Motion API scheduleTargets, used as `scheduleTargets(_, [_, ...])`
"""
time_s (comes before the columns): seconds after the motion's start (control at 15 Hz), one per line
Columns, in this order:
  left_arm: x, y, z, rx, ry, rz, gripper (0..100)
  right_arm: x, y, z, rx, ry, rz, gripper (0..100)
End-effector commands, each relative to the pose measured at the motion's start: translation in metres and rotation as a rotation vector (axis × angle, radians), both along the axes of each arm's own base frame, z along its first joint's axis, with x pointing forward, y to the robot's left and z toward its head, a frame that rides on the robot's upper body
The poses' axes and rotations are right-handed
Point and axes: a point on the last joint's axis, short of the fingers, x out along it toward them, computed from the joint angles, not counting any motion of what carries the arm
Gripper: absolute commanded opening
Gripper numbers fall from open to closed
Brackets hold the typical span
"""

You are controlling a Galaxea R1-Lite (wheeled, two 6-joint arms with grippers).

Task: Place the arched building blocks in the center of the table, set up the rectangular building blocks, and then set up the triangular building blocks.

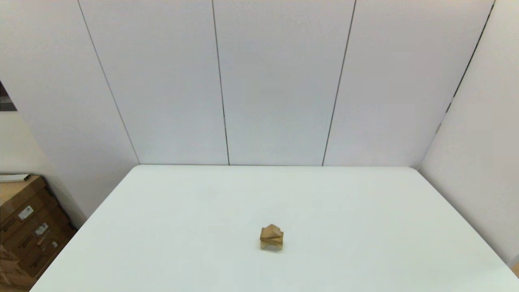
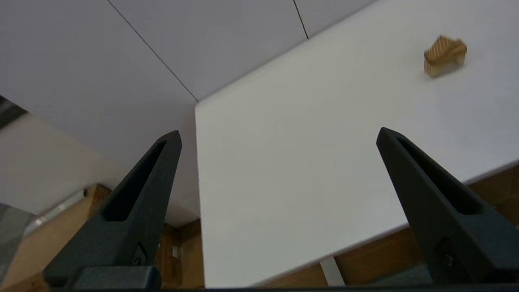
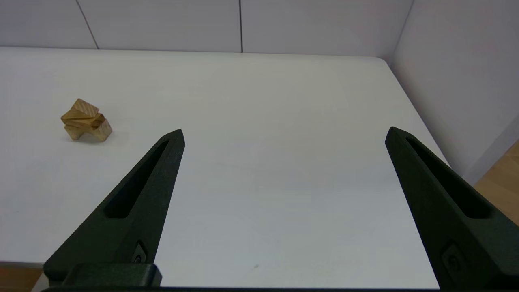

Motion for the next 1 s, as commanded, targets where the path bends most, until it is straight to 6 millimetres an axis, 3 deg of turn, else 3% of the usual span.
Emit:
scheduleTargets(0.07, [0.001,0.000,-0.079,-0.053,0.038,0.022,100,0.000,0.000,0.000,-0.001,0.001,0.000,100])
scheduleTargets(0.47, [0.043,0.003,-0.122,-0.279,-0.055,0.156,100,0.000,0.000,0.000,-0.001,0.001,0.000,100])
scheduleTargets(1.0, [0.047,0.004,-0.122,-0.436,-0.119,0.209,100,0.000,0.000,0.000,-0.001,0.001,0.000,100])
